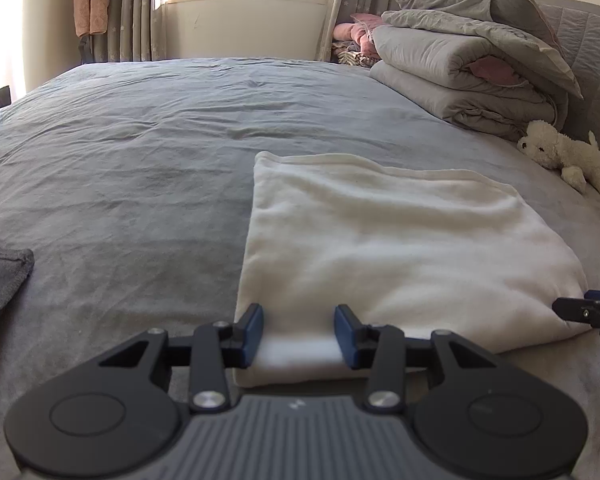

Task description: Fold clothes

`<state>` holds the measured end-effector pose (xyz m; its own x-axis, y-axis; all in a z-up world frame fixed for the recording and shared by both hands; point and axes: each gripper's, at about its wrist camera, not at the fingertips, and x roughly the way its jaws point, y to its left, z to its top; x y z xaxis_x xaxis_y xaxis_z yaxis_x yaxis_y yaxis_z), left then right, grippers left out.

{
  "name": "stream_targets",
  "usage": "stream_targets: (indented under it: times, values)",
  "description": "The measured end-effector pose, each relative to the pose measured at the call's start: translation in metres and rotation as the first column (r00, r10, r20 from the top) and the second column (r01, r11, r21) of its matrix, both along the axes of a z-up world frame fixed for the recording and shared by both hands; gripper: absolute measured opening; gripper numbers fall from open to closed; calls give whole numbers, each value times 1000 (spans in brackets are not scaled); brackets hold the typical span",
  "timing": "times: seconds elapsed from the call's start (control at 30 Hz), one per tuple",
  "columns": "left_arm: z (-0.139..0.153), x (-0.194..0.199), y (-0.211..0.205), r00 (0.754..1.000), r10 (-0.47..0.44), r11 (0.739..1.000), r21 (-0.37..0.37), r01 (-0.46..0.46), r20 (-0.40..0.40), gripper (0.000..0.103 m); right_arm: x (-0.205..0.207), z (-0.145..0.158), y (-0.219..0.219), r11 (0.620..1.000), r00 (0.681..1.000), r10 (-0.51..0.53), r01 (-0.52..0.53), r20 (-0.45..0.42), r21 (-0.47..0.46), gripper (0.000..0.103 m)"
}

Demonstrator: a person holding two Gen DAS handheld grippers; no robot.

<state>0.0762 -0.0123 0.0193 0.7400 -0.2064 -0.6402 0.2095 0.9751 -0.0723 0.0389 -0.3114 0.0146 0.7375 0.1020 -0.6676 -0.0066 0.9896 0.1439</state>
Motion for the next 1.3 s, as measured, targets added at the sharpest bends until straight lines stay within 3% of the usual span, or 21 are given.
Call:
stream_targets:
  times: [0.17,0.83,1.03,1.13,1.17,1.23,1.3]
  values:
    - [1,0,-1,1000,0,1000,27,0,1,42,2,-1,3,1000,1000,0,0,0,-12,103]
    - [3,-4,-12,1000,0,995,96,0,-2,42,2,15,23,997,998,-45,47,39,-65,103]
    - [4,-3,-12,1000,4,995,97,-3,-4,42,-9,34,60,991,983,79,-59,167,-121,102]
    - [4,-4,-13,1000,3,995,98,-2,-4,42,-7,29,79,982,981,142,-122,132,-145,95]
    - [4,-4,-13,1000,2,995,99,-1,-4,42,-3,22,82,979,984,146,-130,99,-154,82]
    - [3,-4,-13,1000,0,995,100,0,-4,42,1,9,85,977,988,148,-139,49,-164,82]
    - [3,-4,-13,1000,1,995,101,0,-4,42,0,7,85,977,987,151,-140,57,-162,82]
